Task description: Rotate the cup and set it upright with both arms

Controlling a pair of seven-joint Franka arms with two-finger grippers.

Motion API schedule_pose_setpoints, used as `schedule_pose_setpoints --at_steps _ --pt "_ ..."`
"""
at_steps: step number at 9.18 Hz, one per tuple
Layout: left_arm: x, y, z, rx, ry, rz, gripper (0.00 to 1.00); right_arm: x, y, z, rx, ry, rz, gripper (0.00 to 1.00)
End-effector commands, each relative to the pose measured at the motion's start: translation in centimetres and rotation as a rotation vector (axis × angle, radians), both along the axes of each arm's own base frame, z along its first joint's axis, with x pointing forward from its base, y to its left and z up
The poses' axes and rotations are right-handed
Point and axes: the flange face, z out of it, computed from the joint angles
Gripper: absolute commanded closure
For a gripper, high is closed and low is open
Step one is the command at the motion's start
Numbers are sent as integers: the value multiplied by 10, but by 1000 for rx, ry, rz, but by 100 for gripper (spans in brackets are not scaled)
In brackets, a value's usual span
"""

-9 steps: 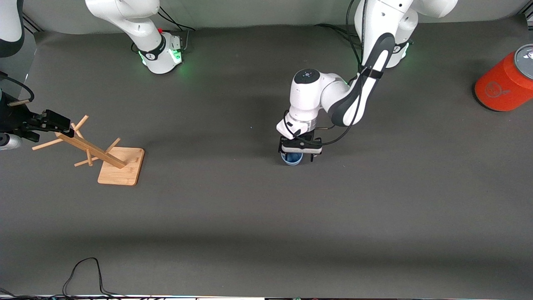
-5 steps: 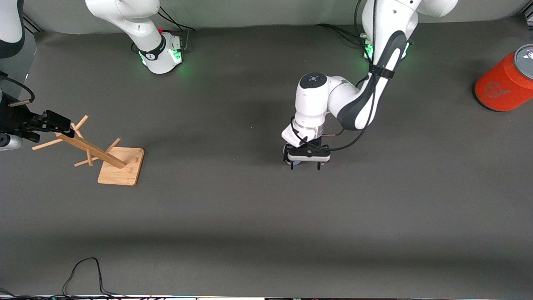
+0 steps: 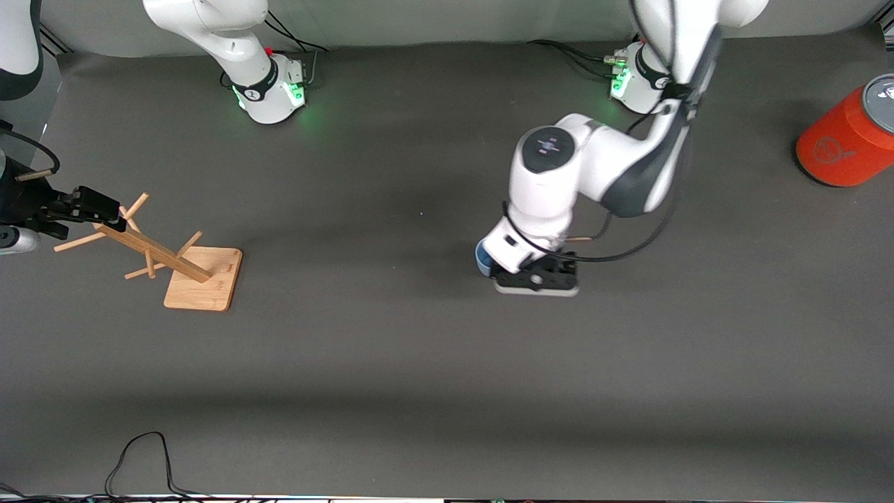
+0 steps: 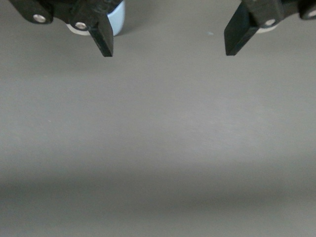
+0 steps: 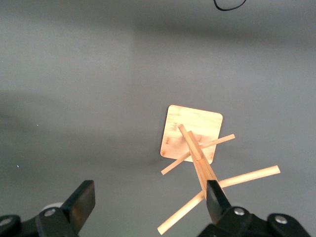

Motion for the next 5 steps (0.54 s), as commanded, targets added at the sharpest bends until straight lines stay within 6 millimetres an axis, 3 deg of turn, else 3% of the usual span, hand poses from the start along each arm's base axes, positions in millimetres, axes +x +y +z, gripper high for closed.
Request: schedule_pose_setpoints --at_steps 1,3,5 --pt "28 48 48 23 79 -29 0 -1 0 2 2 5 10 0" --pt "50 114 93 65 146 -89 0 -1 -1 2 2 5 9 0" --pt "49 176 120 82 207 -42 0 -1 -1 2 2 5 9 0"
